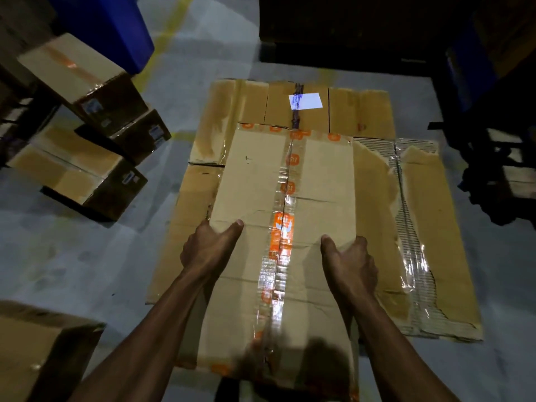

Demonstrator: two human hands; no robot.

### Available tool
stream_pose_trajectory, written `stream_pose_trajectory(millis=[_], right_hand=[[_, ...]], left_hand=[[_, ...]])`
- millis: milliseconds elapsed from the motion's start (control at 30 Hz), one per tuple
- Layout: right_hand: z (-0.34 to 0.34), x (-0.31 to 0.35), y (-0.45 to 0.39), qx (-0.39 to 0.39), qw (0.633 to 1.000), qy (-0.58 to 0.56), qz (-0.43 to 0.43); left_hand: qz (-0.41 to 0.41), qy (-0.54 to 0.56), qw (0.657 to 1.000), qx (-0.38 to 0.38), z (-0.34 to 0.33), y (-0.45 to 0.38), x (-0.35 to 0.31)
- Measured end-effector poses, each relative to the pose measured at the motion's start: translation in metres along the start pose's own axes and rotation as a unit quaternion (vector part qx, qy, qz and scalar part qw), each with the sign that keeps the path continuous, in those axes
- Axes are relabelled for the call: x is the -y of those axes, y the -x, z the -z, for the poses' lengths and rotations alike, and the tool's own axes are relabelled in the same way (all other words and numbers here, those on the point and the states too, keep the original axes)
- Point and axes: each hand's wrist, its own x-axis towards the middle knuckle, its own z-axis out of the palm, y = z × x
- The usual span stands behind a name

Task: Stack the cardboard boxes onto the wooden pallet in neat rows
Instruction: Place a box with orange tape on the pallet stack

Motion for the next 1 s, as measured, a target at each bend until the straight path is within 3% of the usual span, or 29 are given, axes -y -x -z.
stream_pose_trajectory(millis=[500,600,733,867,1000], right_hand=[[-0.043,-0.019,-0.080,-0.019,0.999,0.017,0.025],[-0.047,-0.026,-0.083,-0.059,0.990,0.097,0.088],[-0.068,-0.057,-0.082,0.033,0.954,0.249,0.161],[-0.076,-0.075,-0.083,0.057,0.939,0.287,0.182],[-0.075,-0.075,-0.082,0.058,0.931,0.312,0.180]], left_hand=[[0.028,0.041,0.998,0.043,-0.059,-0.063,-0.013],[0.044,0.124,0.989,0.072,-0.080,-0.069,-0.011],[0.038,0.183,0.976,0.116,-0.116,-0.083,0.001],[0.015,0.215,0.970,0.116,-0.129,-0.098,0.013],[-0.012,0.180,0.979,0.094,-0.123,-0.089,0.008]])
